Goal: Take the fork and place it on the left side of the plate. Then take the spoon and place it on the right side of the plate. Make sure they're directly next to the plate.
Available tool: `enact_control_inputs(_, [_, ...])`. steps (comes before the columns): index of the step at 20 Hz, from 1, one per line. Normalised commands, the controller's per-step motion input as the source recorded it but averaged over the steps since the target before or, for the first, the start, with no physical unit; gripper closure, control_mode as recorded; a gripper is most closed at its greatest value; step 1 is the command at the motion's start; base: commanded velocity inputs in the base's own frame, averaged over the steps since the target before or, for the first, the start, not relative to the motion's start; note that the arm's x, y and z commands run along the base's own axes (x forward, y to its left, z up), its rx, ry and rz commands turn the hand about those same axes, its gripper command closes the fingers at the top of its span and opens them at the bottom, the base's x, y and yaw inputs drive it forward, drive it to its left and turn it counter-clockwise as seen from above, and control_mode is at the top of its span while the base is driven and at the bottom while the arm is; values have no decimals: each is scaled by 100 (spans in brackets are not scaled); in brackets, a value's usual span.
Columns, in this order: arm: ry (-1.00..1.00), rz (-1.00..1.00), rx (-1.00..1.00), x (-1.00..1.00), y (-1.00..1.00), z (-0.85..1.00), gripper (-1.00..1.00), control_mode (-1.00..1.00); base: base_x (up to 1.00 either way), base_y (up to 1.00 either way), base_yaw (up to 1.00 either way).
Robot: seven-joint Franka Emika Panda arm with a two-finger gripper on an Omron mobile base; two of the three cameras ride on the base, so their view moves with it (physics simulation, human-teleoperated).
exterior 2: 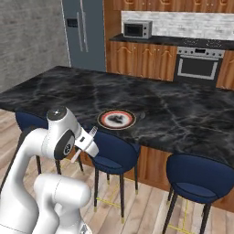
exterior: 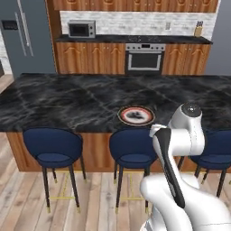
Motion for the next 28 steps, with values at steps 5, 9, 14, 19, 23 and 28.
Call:
enact_control_inputs(5, [0, 0, 0, 0, 0, 0, 100, 100, 59, 33, 0])
enact_control_inputs(9, [0, 0, 0, 0, 0, 0, 100, 100, 65, 25, -2])
enact_control_inputs(14, [0, 0, 0, 0, 0, 0, 100, 100, 59, 29, -4])
enact_control_inputs(19, [0, 0, 0, 0, 0, 0, 100, 100, 42, 44, -3])
enact_control_inputs(23, [0, 0, 0, 0, 0, 0, 100, 100, 39, 45, -4])
enact_control_inputs(28, [0, 0, 0, 0, 0, 0, 100, 100, 39, 39, -3])
